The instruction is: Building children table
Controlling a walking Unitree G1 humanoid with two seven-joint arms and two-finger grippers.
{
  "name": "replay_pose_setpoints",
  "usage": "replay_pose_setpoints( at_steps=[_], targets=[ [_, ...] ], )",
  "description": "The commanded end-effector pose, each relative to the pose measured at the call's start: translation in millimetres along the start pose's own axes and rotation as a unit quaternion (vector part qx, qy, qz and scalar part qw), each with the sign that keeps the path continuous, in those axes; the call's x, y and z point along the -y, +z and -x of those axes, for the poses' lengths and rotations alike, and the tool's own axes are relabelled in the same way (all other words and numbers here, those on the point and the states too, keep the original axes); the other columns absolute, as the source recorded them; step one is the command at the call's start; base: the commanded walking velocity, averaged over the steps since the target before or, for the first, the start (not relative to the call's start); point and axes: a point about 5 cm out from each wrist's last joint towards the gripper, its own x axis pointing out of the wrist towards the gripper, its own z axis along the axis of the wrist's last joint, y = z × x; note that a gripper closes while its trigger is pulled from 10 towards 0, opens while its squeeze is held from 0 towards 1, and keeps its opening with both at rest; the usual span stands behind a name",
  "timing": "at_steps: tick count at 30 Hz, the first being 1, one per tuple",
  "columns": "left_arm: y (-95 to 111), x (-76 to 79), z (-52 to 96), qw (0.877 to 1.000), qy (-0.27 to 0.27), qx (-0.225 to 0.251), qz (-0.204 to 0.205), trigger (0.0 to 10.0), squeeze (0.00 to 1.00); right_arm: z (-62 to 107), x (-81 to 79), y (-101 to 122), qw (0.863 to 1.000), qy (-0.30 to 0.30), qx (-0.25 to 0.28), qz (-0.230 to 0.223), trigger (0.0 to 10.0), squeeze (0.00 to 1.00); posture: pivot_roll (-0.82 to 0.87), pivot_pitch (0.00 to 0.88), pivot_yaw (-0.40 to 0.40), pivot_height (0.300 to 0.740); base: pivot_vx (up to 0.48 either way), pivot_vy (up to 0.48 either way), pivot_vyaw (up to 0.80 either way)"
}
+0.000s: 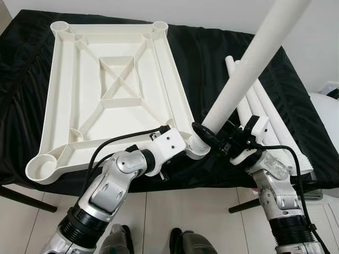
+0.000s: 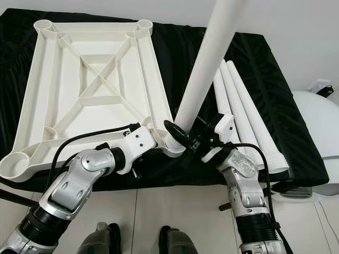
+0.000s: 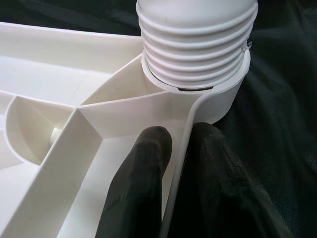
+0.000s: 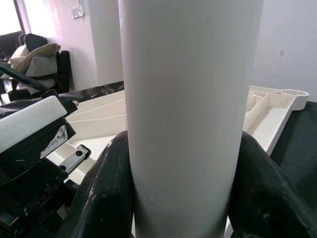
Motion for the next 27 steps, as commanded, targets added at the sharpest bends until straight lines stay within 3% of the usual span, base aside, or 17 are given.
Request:
replay_pose_setpoints(
  at_steps=[1, 3, 6, 15, 20, 27],
  targets=[
    [12, 3.0, 1.6, 1.000, -0.003, 0.028, -0.008, 10.0, 0.00, 25.7, -10.0, -45, 0.991, -0.028, -0.097, -0.086, 10.0, 0.00, -0.06, 0.214, -0.081, 0.740, 0.000, 0.000, 0.00],
    [12, 1.9, 1.2, 1.000, -0.003, 0.029, -0.009, 10.0, 0.00, 28.9, -5.4, -48, 0.989, -0.050, -0.095, -0.103, 10.0, 0.00, -0.06, 0.211, -0.078, 0.740, 0.000, 0.000, 0.00],
    [13, 1.0, 0.9, 1.000, -0.002, 0.030, -0.010, 10.0, 0.00, 30.1, -3.9, -49, 0.989, -0.049, -0.099, -0.094, 10.0, 0.00, -0.06, 0.211, -0.078, 0.740, 0.000, 0.000, 0.00],
    [15, -1.5, 0.8, 0.999, 0.002, 0.032, -0.011, 10.0, 0.00, 31.5, -8.9, -52, 0.990, -0.026, -0.116, -0.073, 10.0, 0.00, -0.06, 0.205, -0.080, 0.740, 0.000, 0.000, 0.00],
    [15, -3.3, 1.3, 0.999, 0.005, 0.032, -0.012, 10.0, 0.00, 28.4, -15.5, -53, 0.991, 0.025, -0.131, -0.033, 10.0, 0.00, -0.06, 0.200, -0.079, 0.740, 0.000, 0.000, 0.00],
    [16, -5.5, 3.0, 0.999, 0.007, 0.032, -0.015, 10.0, 0.00, 32.0, -16.6, -58, 0.990, 0.017, -0.138, -0.026, 10.0, 0.00, -0.05, 0.195, -0.072, 0.740, 0.000, 0.000, 0.00]
  ],
)
